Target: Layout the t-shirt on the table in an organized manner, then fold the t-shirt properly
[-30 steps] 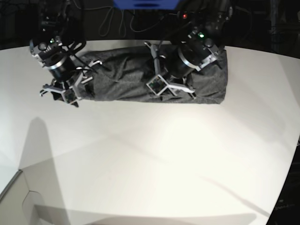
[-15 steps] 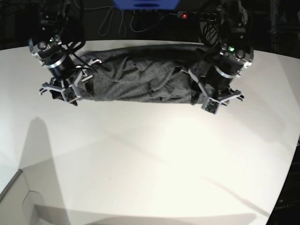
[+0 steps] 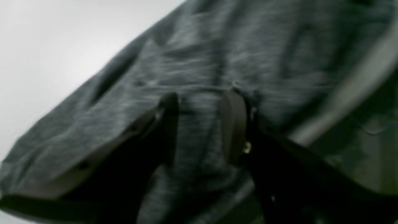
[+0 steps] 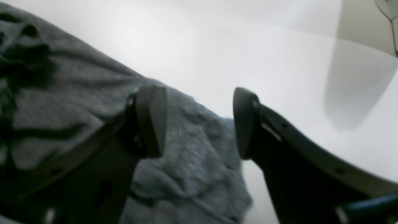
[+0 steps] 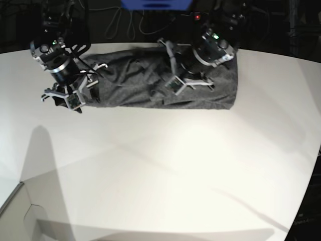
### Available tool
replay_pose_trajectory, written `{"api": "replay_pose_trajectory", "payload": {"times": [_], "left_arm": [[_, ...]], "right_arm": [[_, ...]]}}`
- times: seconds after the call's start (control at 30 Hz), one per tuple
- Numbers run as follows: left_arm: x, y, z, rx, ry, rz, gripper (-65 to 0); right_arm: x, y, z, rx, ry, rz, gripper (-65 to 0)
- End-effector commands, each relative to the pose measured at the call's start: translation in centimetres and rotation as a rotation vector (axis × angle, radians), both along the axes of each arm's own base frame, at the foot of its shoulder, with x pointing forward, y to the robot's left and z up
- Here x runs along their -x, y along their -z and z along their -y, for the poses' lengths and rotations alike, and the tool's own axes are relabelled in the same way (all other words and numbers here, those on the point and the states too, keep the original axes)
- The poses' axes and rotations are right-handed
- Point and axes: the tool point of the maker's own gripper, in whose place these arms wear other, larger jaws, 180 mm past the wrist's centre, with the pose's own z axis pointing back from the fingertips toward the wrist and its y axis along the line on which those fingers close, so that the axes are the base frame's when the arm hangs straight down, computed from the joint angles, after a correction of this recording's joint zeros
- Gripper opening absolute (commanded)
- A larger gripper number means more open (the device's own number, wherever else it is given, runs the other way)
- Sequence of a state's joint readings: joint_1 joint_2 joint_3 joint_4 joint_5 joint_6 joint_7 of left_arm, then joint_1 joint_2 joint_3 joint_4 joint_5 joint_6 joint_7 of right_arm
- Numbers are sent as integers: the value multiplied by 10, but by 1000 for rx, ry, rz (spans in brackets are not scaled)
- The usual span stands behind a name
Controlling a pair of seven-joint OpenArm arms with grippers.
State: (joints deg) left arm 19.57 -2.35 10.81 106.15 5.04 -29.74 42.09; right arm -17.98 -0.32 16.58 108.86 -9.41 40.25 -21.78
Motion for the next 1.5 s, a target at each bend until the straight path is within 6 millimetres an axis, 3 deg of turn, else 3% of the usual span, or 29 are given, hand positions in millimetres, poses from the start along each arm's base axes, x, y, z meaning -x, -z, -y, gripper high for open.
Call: {"api": "replay_pose_trajectory", "payload": {"times": [0.0,0.13,0.3,0.47,0.53,0.63,0.73,0.9,1.03,1.2,1.3,1.37,1.47], "left_arm": [[-1,-15,11,41,17,37,-423],[-1,-42,28,79,59,103,-423],[-6,-45,23,64,53,124,-423],[-20,-37,-23,-16,-24,132,-424],[-28,-35,-42,-38,-78,135,-424],[-34,-27,-55,-54,-114,120,-424],[-38,-17,-49,-55,-92,97,-424],[-36,7,-39,-63,-61,36,-424],[-32,29,-42,-81,-63,-25,-424],[-37,41,-40,-43,-72,-25,-424],[-35,46,-40,-35,-73,-33,-424],[-34,45,-39,-32,-73,-29,-424],[-35,44,-34,-19,-76,-29,-424]], "right_arm": [[-5,-11,6,-5,14,45,-306],[-4,-12,14,2,36,45,-306],[-2,-14,40,24,111,50,-302],[10,-4,87,62,296,-50,-247],[19,5,94,60,350,-113,-225],[27,16,90,51,371,-175,-225],[34,25,79,18,388,-223,-225],[43,39,76,13,396,-293,-225],[40,55,69,-19,386,-337,-225],[37,76,59,-67,373,-388,-225],[31,78,56,-81,368,-388,-229],[29,77,56,-82,368,-383,-268],[28,77,56,-82,368,-381,-392]]}}
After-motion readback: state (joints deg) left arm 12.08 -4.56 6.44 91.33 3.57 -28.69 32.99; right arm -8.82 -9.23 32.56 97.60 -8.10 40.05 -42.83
